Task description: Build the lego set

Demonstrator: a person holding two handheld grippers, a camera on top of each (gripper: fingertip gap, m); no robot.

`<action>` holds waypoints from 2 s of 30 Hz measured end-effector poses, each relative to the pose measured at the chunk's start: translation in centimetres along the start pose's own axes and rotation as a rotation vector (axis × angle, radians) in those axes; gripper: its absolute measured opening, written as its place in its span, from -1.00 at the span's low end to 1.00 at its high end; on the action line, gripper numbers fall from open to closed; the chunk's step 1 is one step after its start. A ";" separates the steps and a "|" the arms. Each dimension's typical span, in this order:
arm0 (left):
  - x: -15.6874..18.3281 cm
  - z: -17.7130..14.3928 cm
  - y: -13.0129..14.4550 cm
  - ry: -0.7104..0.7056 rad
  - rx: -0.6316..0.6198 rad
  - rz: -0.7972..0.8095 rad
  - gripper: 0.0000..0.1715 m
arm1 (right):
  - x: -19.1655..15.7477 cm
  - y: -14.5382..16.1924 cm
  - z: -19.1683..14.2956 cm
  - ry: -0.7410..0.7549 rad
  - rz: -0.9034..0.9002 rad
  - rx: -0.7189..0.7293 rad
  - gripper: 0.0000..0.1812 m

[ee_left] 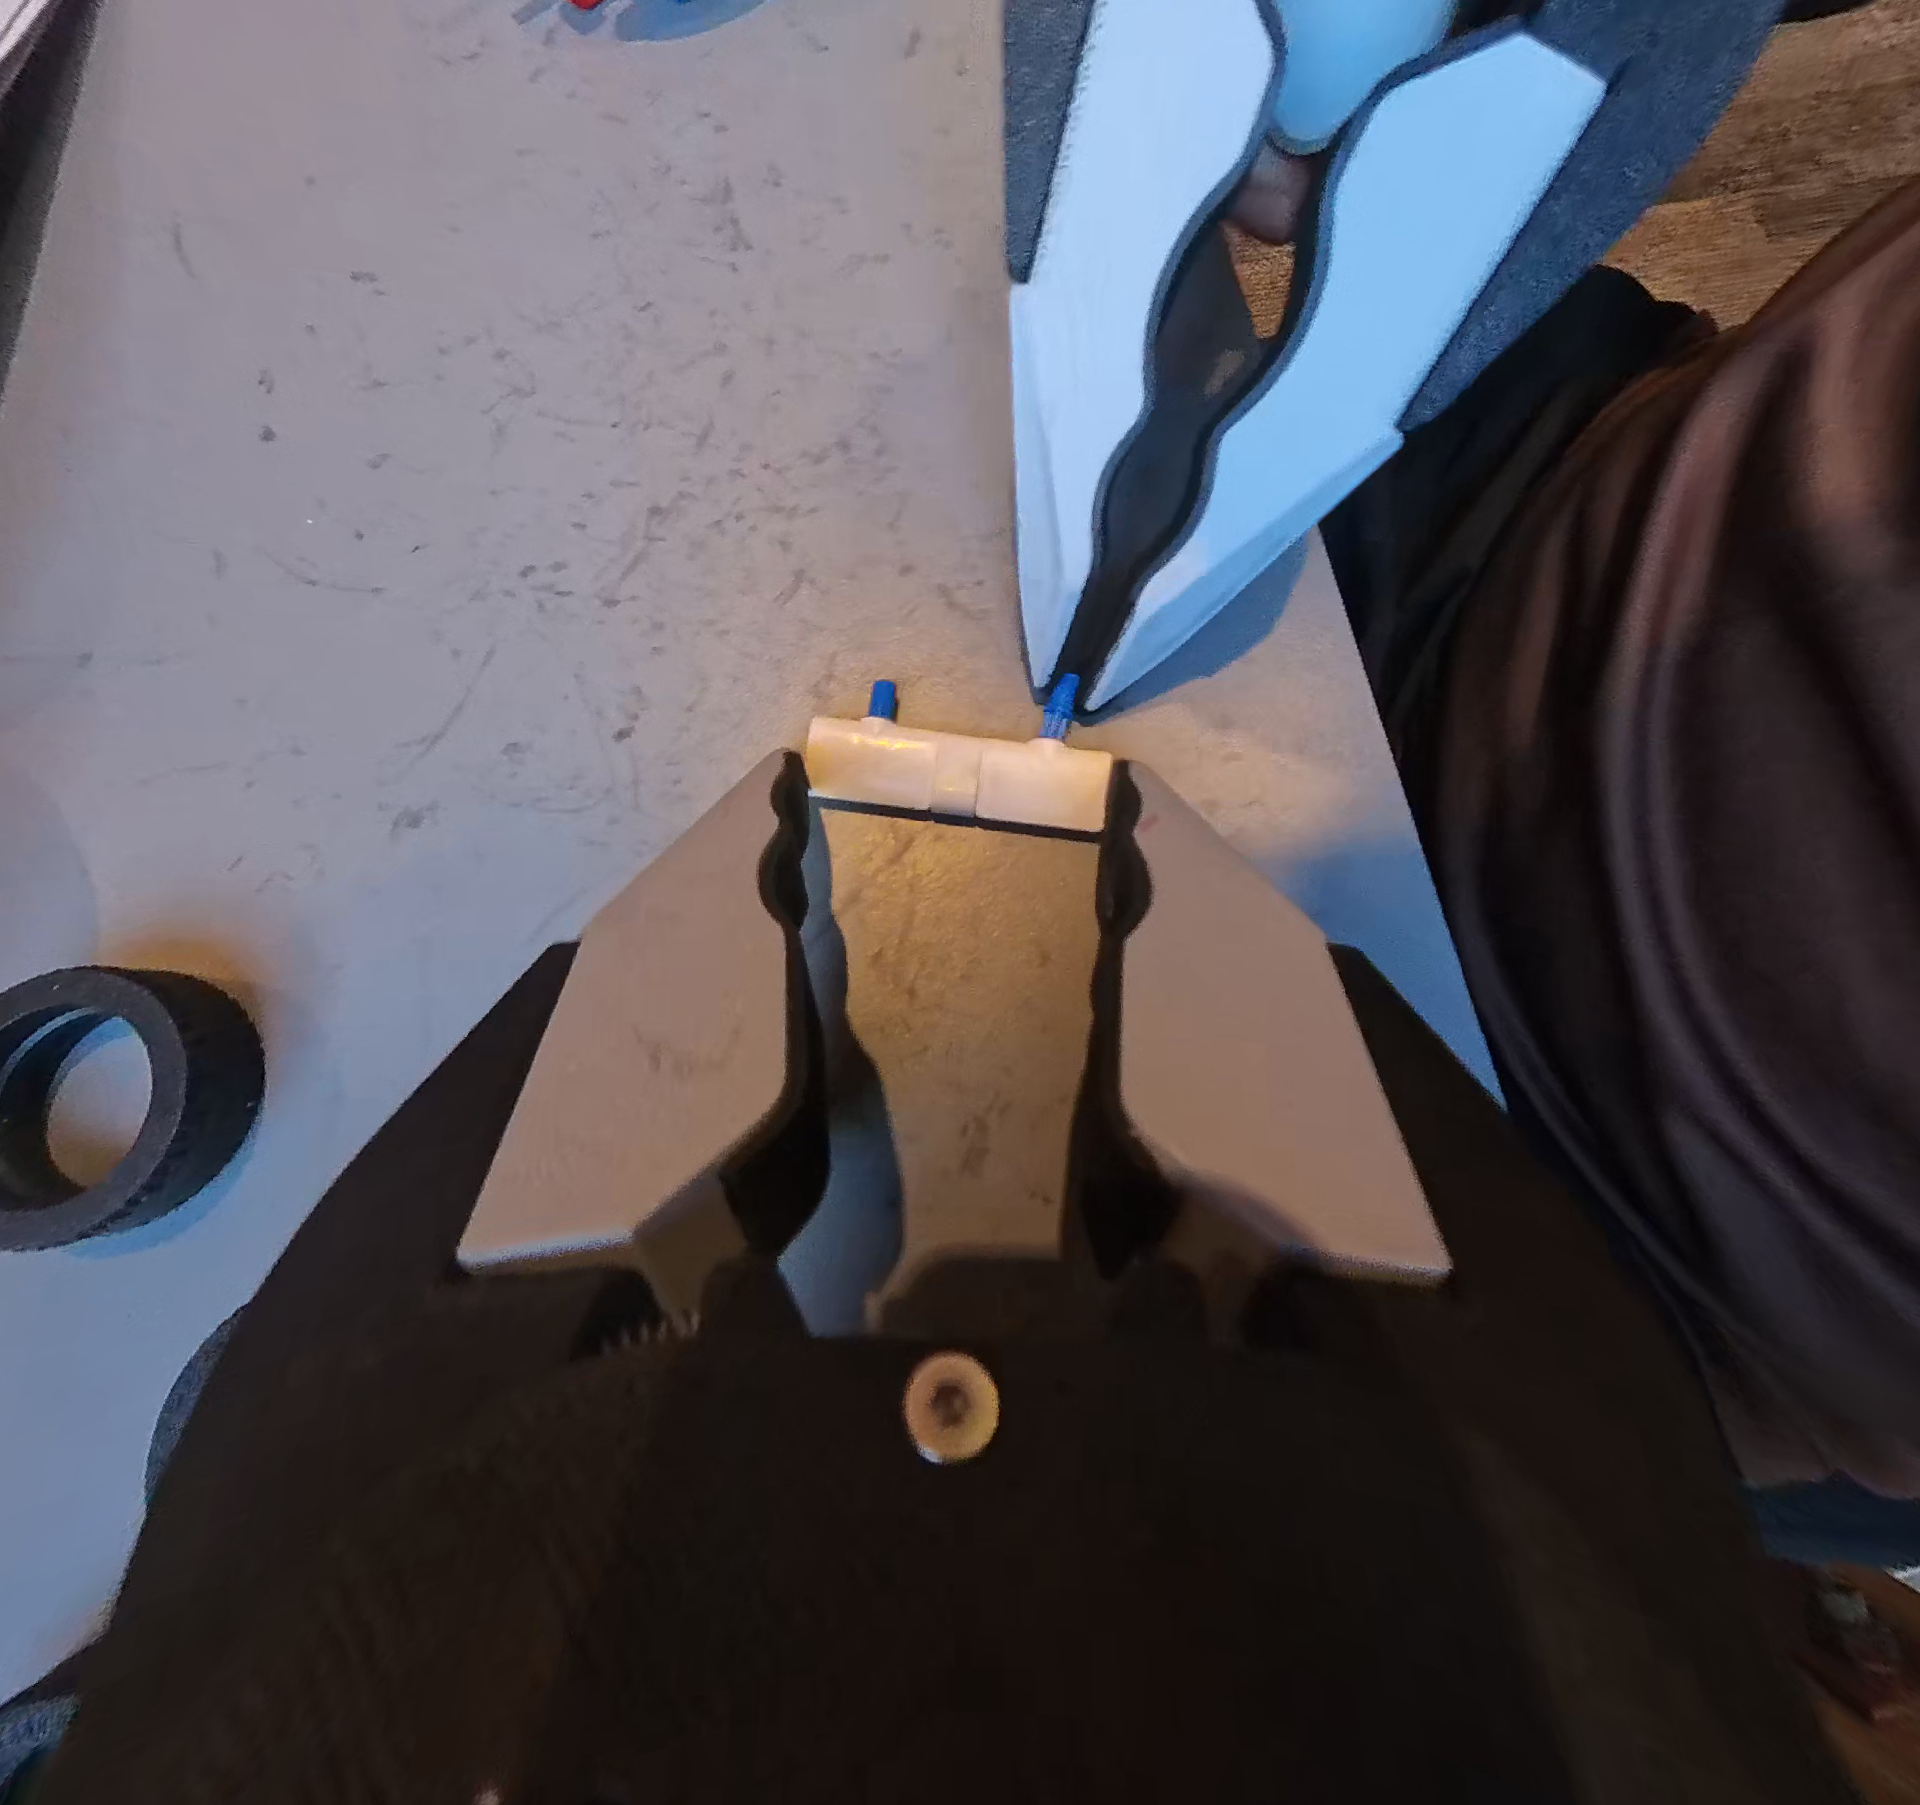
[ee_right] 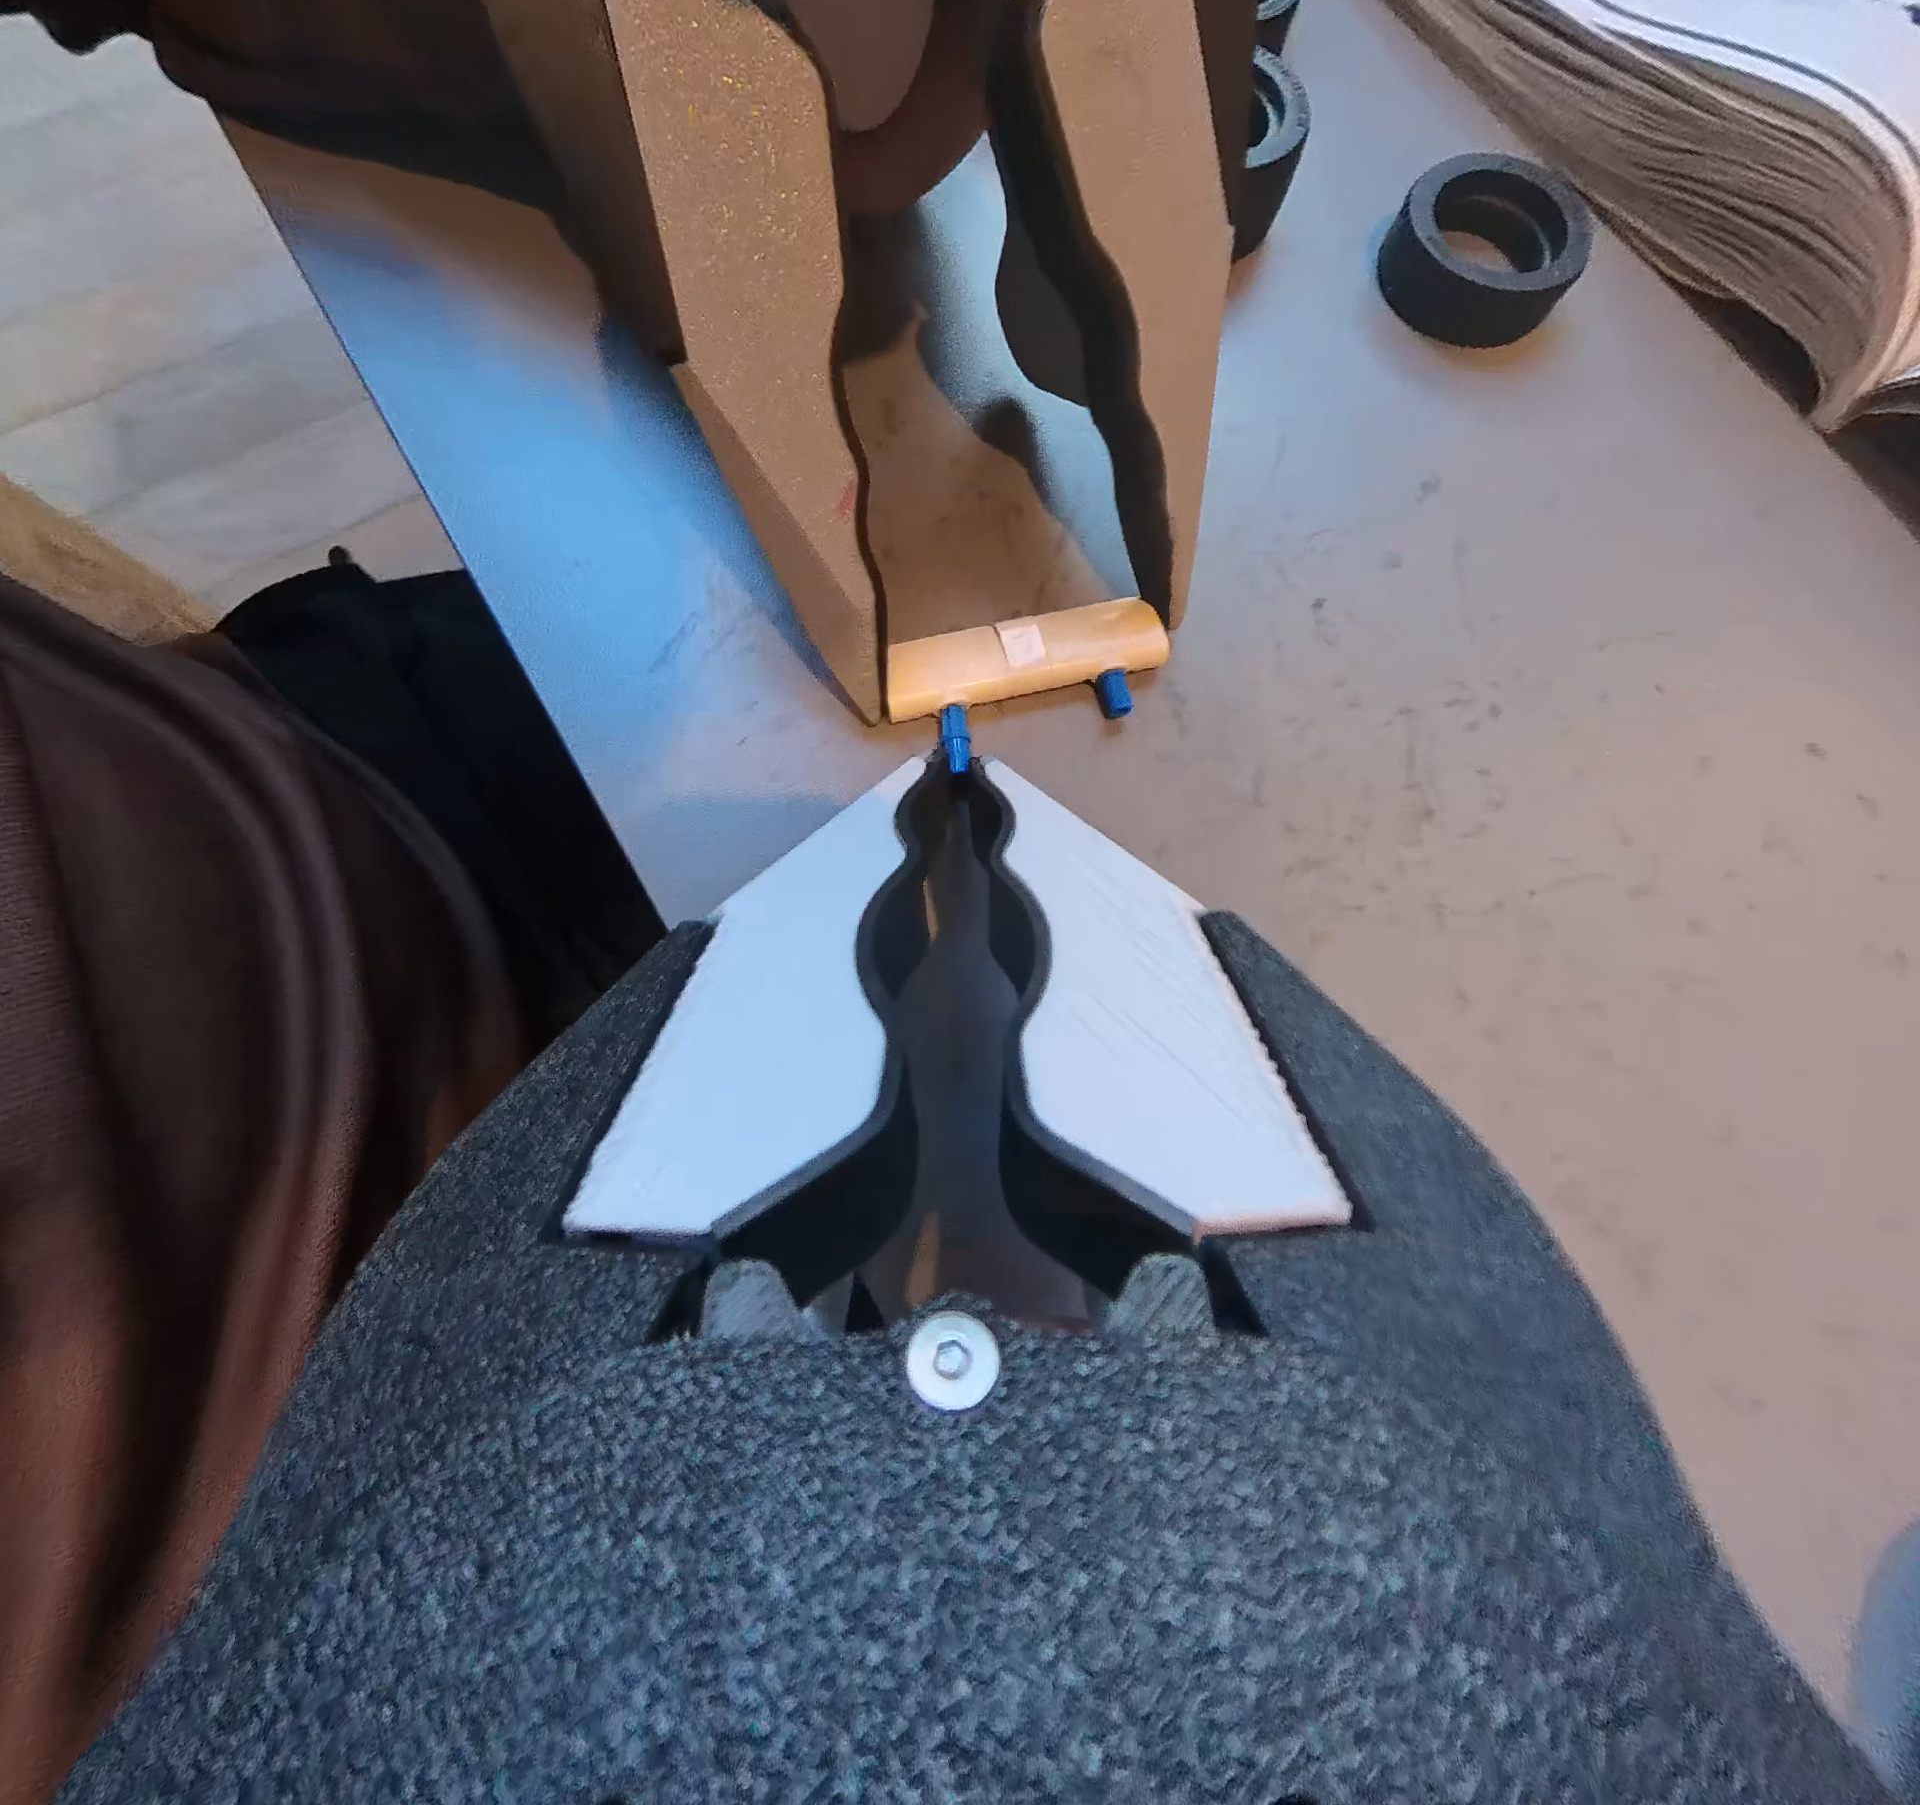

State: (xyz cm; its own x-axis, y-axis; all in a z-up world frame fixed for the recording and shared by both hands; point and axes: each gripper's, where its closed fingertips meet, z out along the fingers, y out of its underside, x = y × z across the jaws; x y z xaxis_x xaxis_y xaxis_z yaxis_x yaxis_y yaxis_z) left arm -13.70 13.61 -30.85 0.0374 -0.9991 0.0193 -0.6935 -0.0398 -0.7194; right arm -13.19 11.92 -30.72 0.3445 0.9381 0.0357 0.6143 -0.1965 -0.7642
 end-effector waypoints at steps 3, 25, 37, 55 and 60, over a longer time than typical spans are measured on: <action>0.0 0.0 0.0 -0.007 0.001 -0.009 -0.35 | 0.0 0.0 0.0 0.038 -0.012 0.011 -0.98; 0.0 -0.2 0.1 0.005 0.003 0.012 -0.35 | 0.0 -0.3 0.4 -0.183 -0.138 -0.103 -0.98; -0.4 -0.1 0.1 -0.017 0.006 -0.006 -0.35 | 0.3 -0.6 0.8 -0.166 -0.135 -0.059 -0.96; -1.4 -0.5 0.4 -0.178 0.006 -0.136 -0.35 | 1.4 0.0 0.0 -0.197 0.195 -0.052 -1.00; -1.5 -0.7 0.5 -0.180 0.005 -0.154 -0.35 | 1.4 -0.7 1.0 -0.167 0.099 -0.076 -1.00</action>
State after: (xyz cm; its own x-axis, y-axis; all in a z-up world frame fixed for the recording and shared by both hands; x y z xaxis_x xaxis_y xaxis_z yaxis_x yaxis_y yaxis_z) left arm -14.59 15.09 -30.80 0.2705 -0.9627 0.0055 -0.6659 -0.1912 -0.7212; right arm -13.82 13.67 -30.76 0.2871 0.9462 -0.1495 0.6370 -0.3052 -0.7078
